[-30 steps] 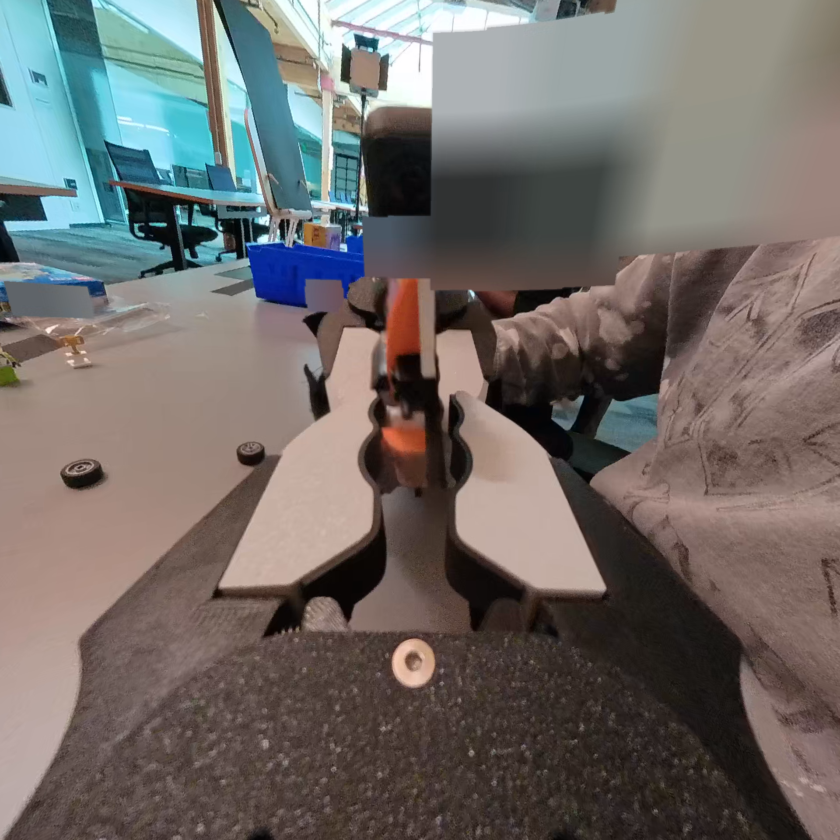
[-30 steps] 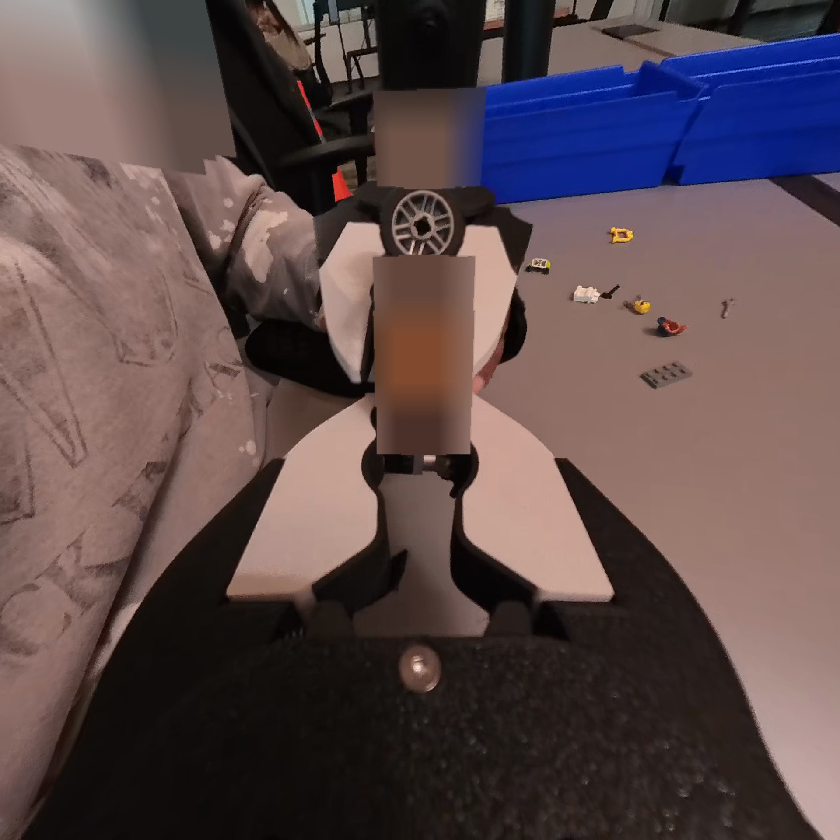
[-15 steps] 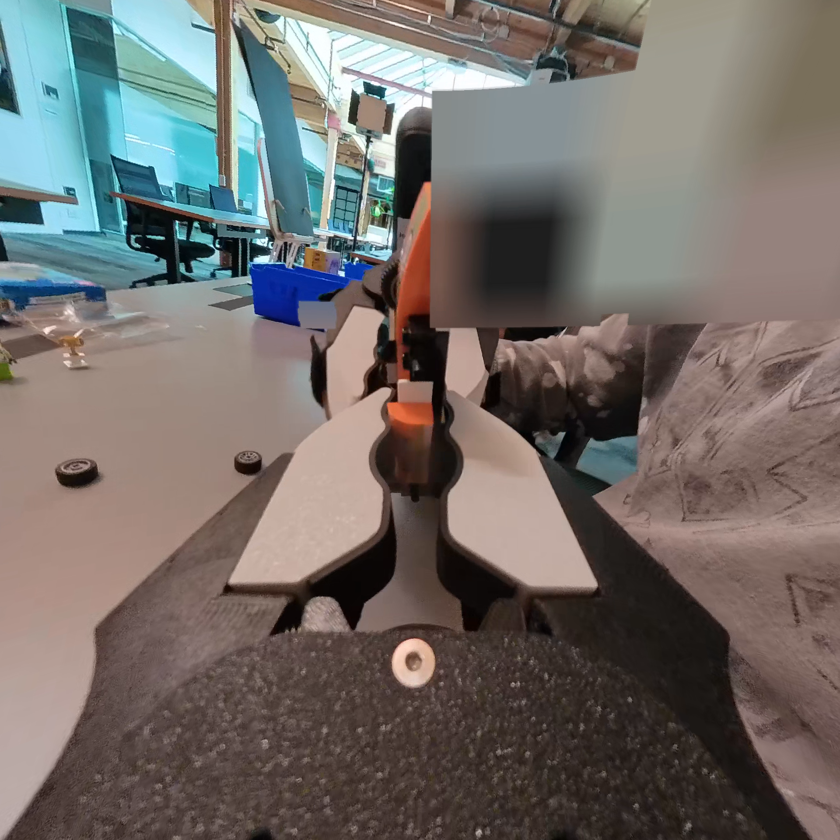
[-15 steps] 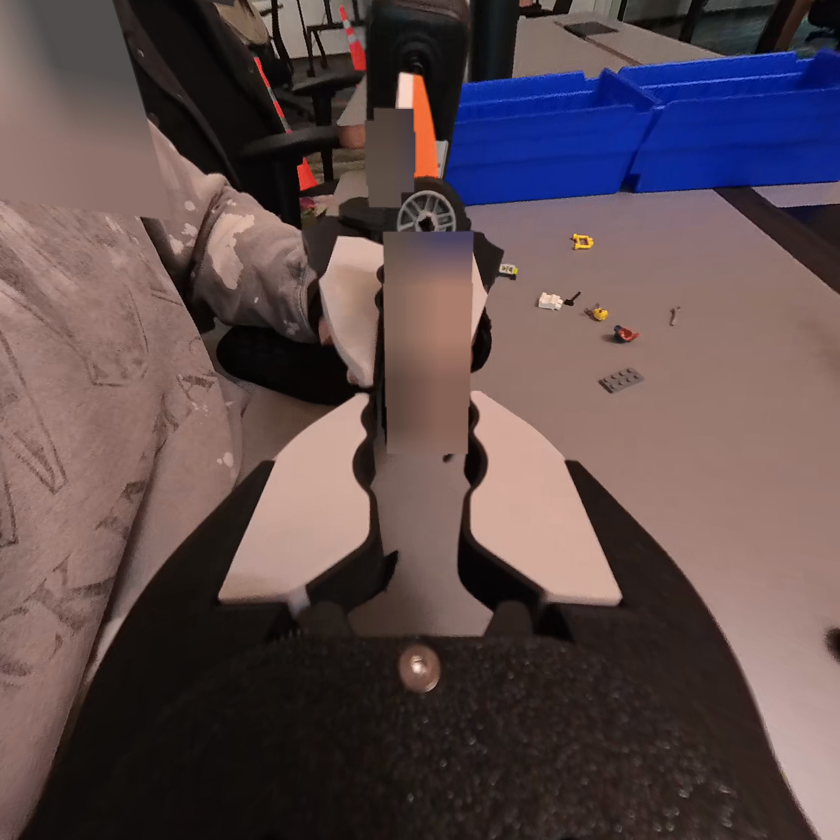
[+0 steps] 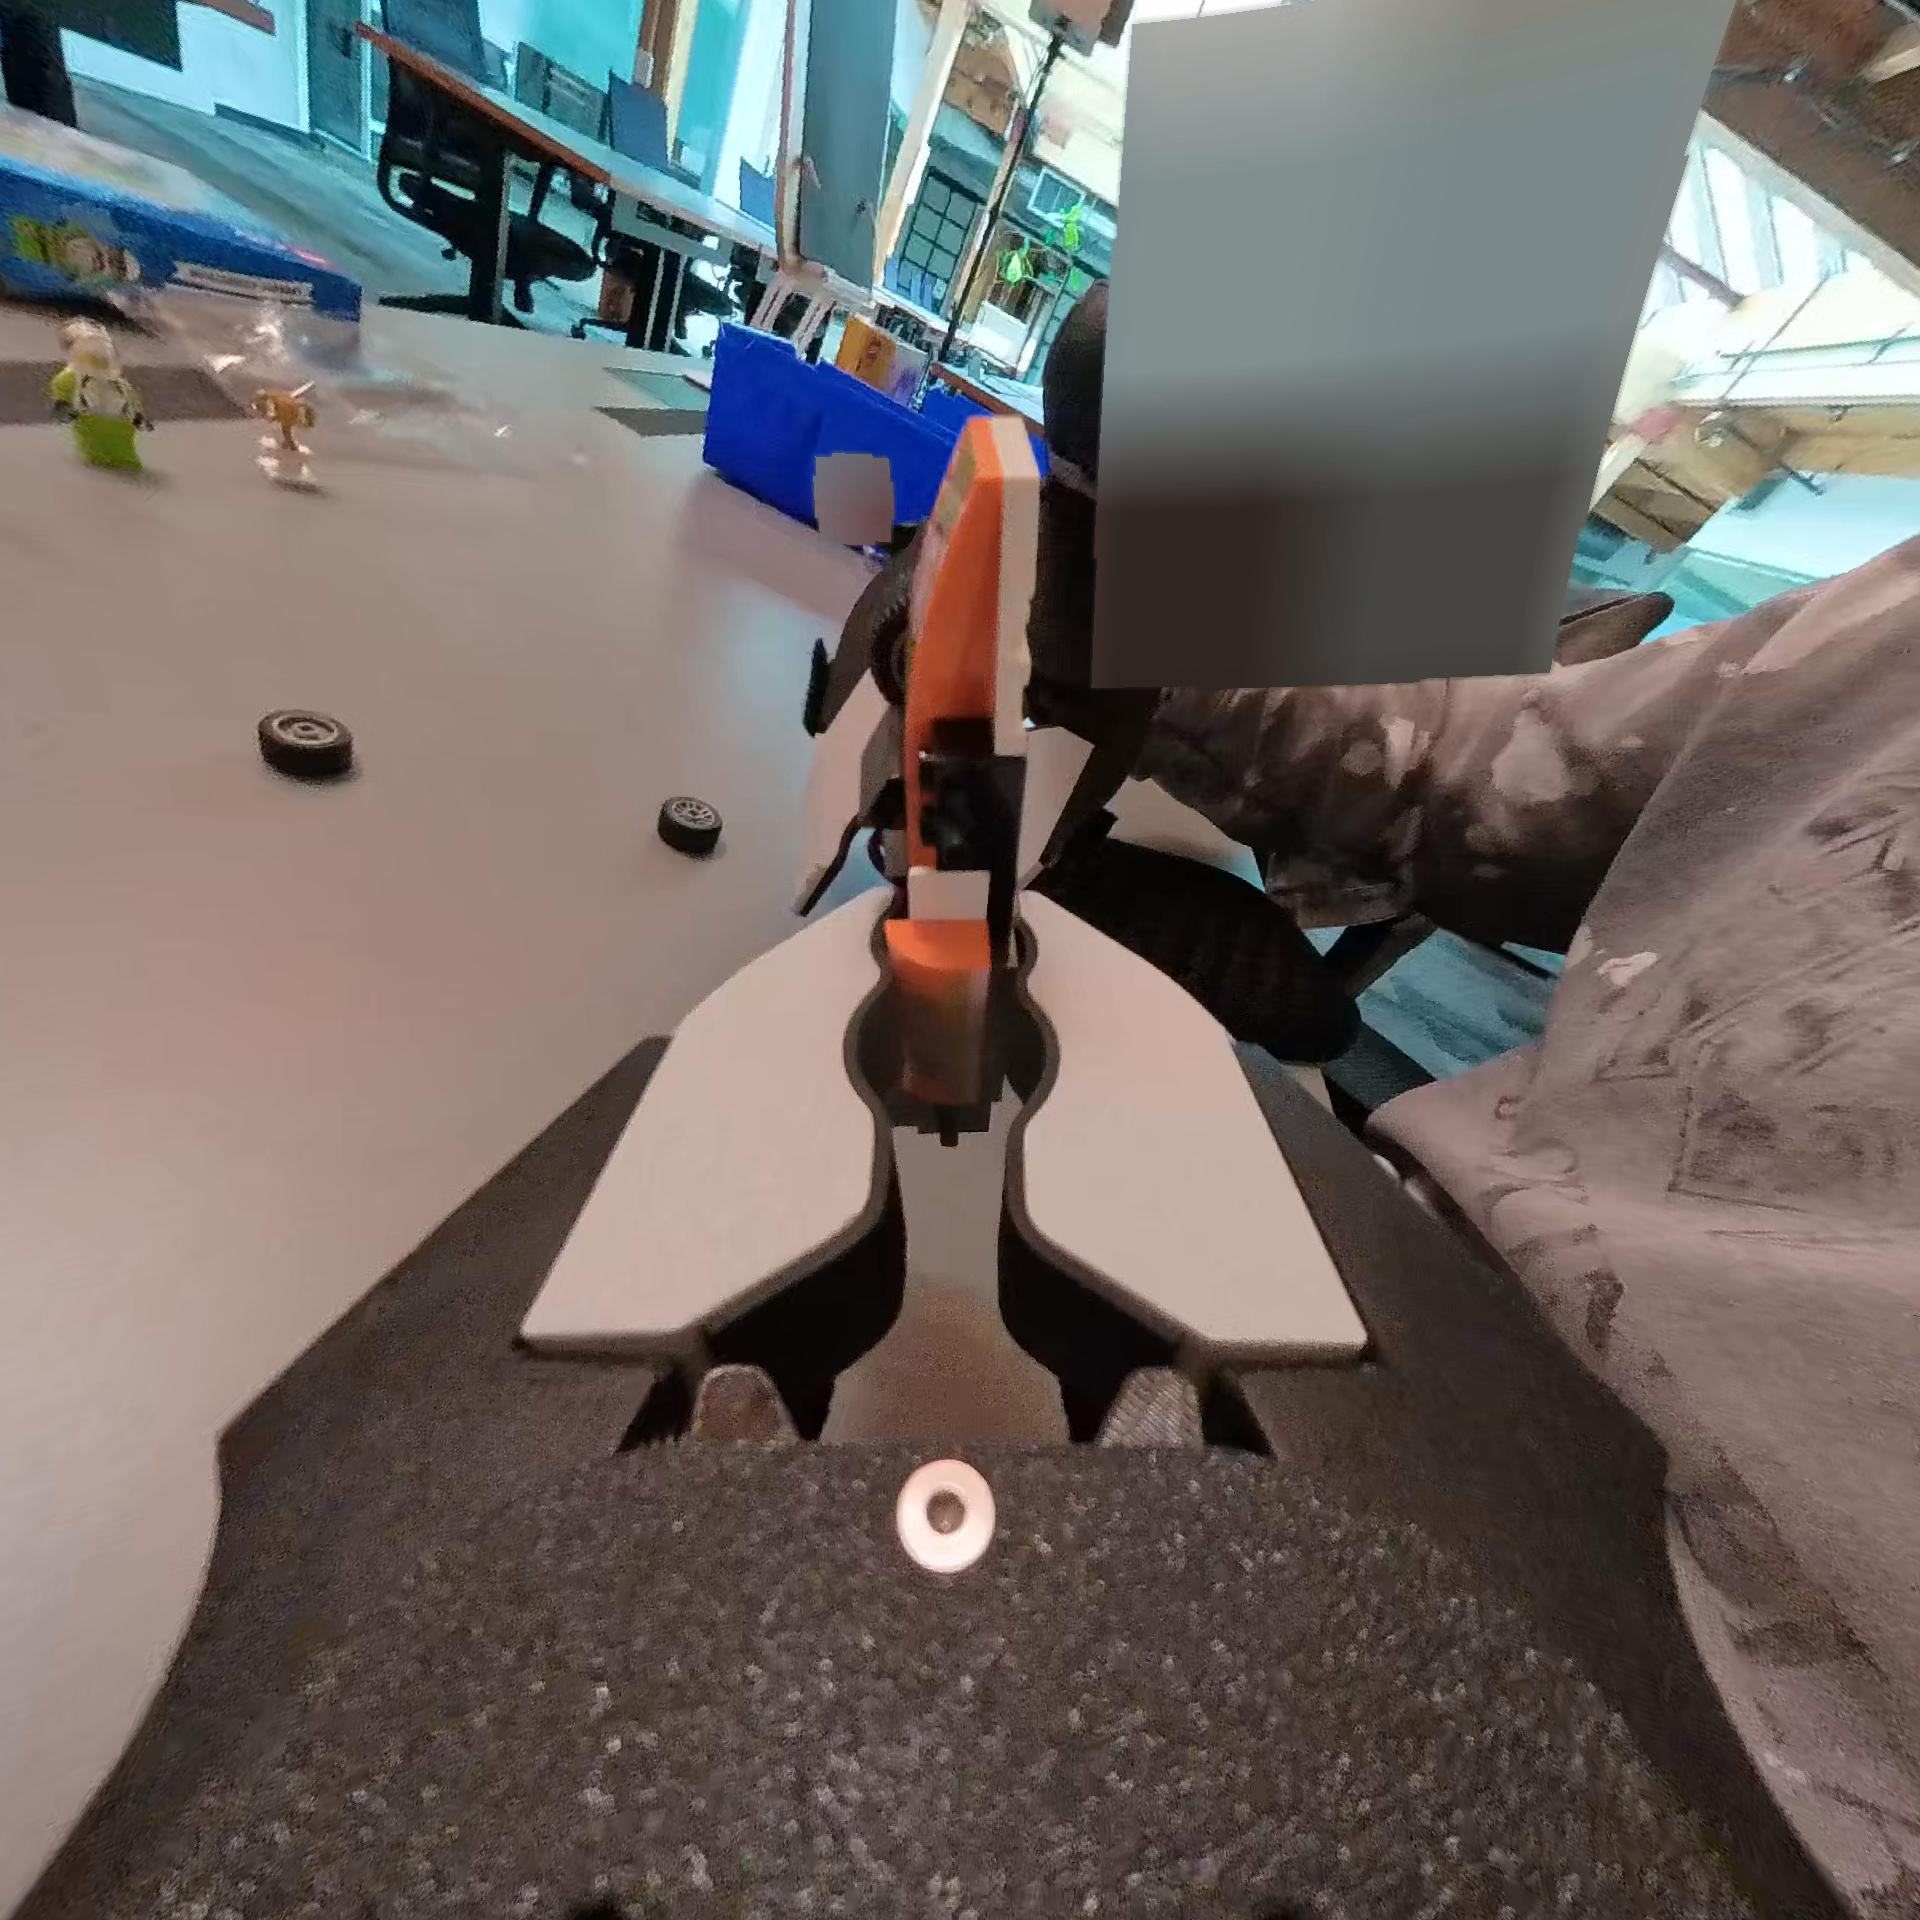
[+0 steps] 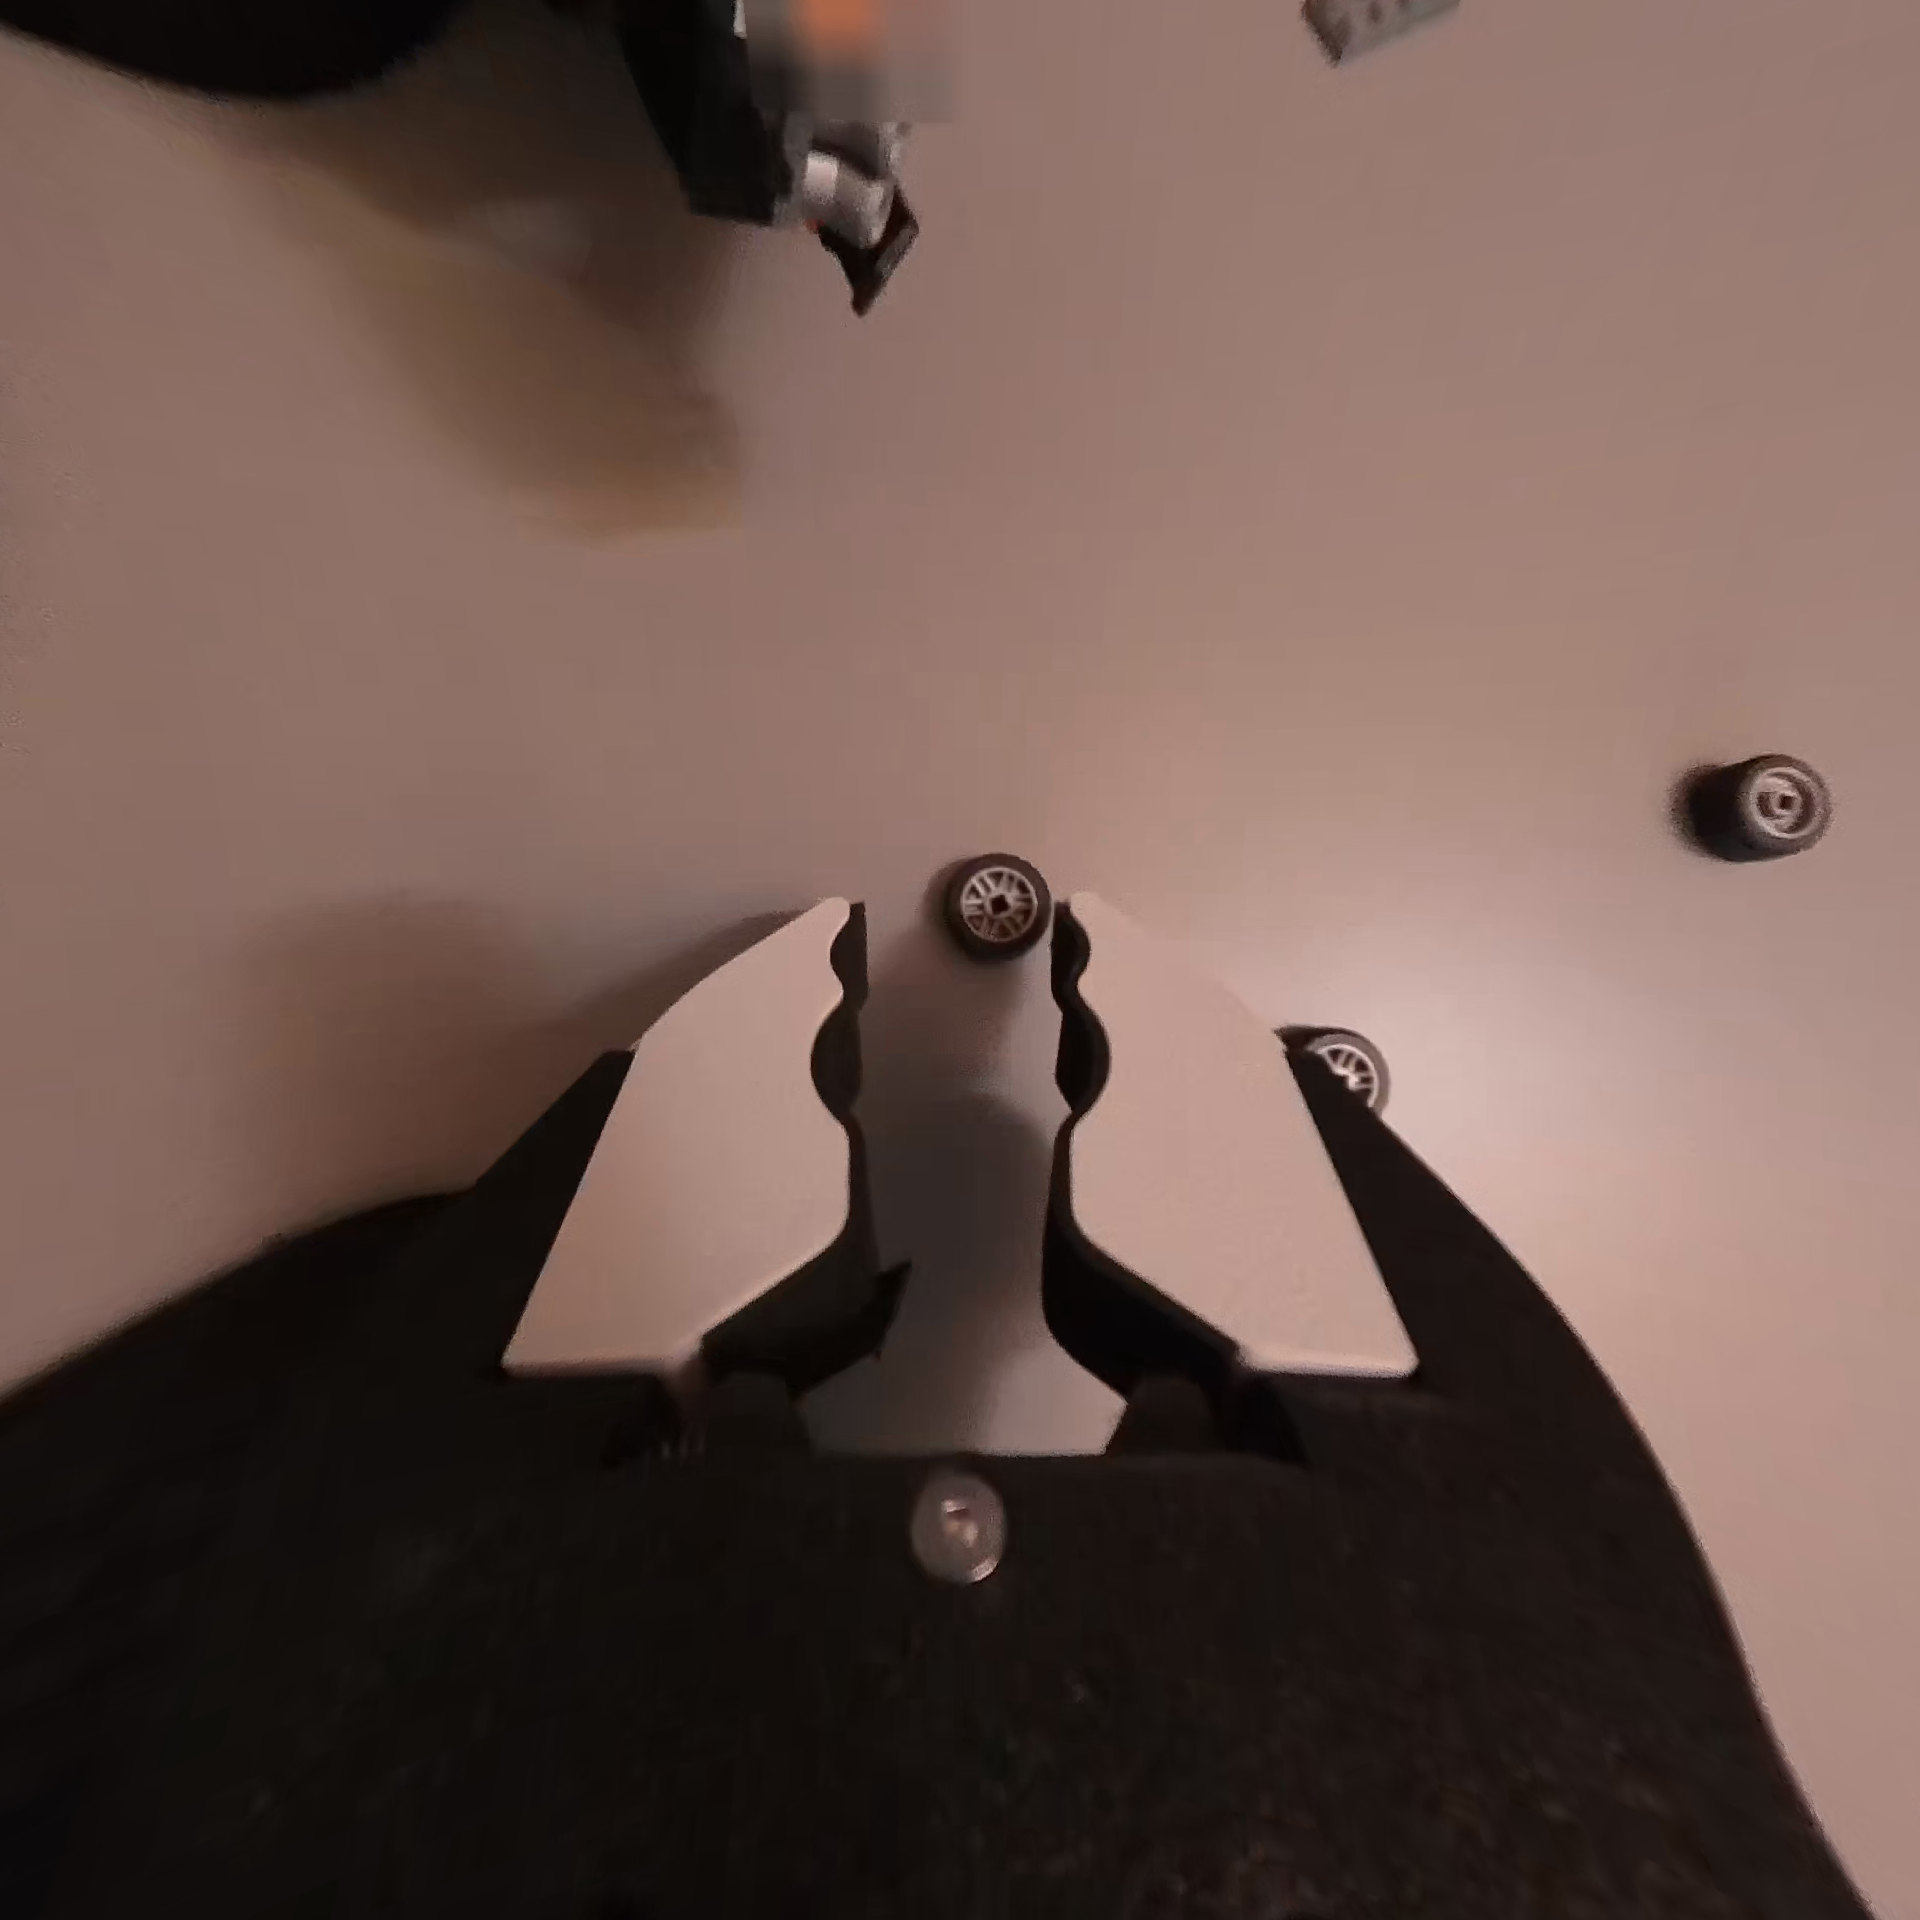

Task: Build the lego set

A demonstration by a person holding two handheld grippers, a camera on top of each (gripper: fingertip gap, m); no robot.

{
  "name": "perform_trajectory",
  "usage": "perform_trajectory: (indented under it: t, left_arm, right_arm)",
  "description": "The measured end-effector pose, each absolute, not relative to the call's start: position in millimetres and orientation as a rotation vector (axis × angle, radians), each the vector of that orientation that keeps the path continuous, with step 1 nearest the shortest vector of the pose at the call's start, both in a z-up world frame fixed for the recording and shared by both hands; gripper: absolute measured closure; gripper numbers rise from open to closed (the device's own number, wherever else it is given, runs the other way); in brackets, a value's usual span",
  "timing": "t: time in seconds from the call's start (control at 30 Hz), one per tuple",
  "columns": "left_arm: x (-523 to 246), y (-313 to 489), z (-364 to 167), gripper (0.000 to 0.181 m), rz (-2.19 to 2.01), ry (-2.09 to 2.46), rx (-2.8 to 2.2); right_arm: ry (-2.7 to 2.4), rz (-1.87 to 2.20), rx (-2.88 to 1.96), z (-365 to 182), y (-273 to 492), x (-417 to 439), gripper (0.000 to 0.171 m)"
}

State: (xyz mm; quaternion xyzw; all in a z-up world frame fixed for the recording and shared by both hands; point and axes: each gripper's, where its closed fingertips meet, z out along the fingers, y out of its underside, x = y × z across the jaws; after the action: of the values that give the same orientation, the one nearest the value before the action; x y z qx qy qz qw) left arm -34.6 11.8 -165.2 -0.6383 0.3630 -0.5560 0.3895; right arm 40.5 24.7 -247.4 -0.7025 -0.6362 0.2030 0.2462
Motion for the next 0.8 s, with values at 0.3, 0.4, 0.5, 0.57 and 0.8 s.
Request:
perform_trajectory:
  t: [0.3, 0.4, 0.5, 0.57, 0.8]
  left_arm:
    - [-36, 16, -171, 0.166, -1.476, 0.868, -1.661]
    - [-38, 18, -160, 0.166, -1.616, 0.771, -1.622]
    - [-38, 15, -150, 0.166, -1.753, 0.705, -1.586]
    - [-38, 16, -146, 0.166, -1.795, 0.664, -1.575]
    - [-38, 15, -141, 0.165, -1.873, 0.608, -1.589]
  right_arm:
    - [-1.723, 0.705, -1.897, -248, 29, 28, 0.15]
    - [-1.301, 1.122, -1.77, -189, 31, 4, 0.15]
    - [-0.893, 1.452, -1.566, -133, 29, -9, 0.15]
    - [-0.808, 1.545, -1.544, -129, 24, -15, 0.15]
    - [-0.849, 1.637, -1.586, -147, 13, -29, 0.151]
